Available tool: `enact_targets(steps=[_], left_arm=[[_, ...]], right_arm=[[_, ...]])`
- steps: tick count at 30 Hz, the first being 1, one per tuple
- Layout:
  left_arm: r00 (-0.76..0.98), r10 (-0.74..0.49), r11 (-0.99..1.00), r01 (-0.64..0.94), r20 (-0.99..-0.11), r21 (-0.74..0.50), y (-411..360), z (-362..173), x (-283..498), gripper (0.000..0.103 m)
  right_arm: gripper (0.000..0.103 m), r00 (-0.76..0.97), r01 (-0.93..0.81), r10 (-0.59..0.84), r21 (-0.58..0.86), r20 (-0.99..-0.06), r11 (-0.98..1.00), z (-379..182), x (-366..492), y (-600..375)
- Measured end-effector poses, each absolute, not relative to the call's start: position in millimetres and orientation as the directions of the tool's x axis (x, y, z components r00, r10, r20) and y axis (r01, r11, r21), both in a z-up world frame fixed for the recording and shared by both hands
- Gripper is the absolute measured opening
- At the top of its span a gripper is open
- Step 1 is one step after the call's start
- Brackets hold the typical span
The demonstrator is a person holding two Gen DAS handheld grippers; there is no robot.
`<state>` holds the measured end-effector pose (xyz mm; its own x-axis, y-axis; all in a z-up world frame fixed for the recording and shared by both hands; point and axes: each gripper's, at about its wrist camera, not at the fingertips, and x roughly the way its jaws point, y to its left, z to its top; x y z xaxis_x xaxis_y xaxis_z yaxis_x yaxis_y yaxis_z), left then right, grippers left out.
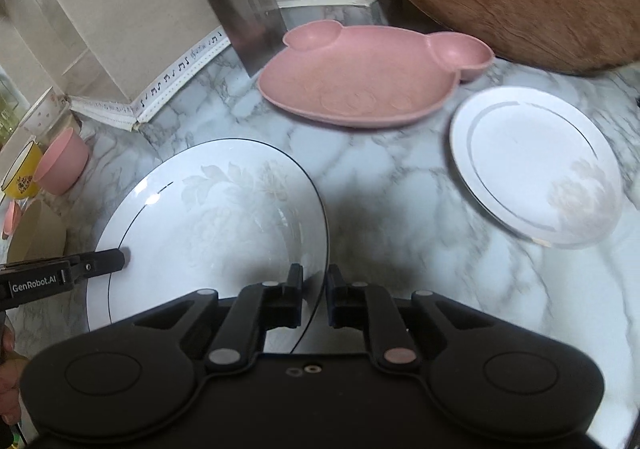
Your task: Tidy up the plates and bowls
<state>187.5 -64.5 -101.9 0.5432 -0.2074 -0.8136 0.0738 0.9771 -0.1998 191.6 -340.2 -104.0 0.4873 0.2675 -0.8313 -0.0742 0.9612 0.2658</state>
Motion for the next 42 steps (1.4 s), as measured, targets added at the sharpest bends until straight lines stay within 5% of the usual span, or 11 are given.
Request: enact_targets(steps=[27,39,42], left_arm=[[0.548,-0.238,0.971,0.155,-0.802,-0.183,-86.0,-97.6,156.4,0.016],[0.609,-0.231,0.972,0.182,-0.759,-0.150,-81.2,-74.0,142.5,0.016],[0.625,-0.239,0.969,0.199,-0.743,-0.144,-82.5,-66.6,138.0,0.016]], right_arm=[[0.014,0.533,0.001,0.162,0.193,-0.831,0.981,-89.6,133.2,-366.6],[0.029,0.665,-0.059,0.068,0.038,-0.744,0.998,-52.4,117.2,-342.0],[0.052,0.695,-0.057,0.064,0.034,-0.716,0.998,-46.1,111.7,-335.7]])
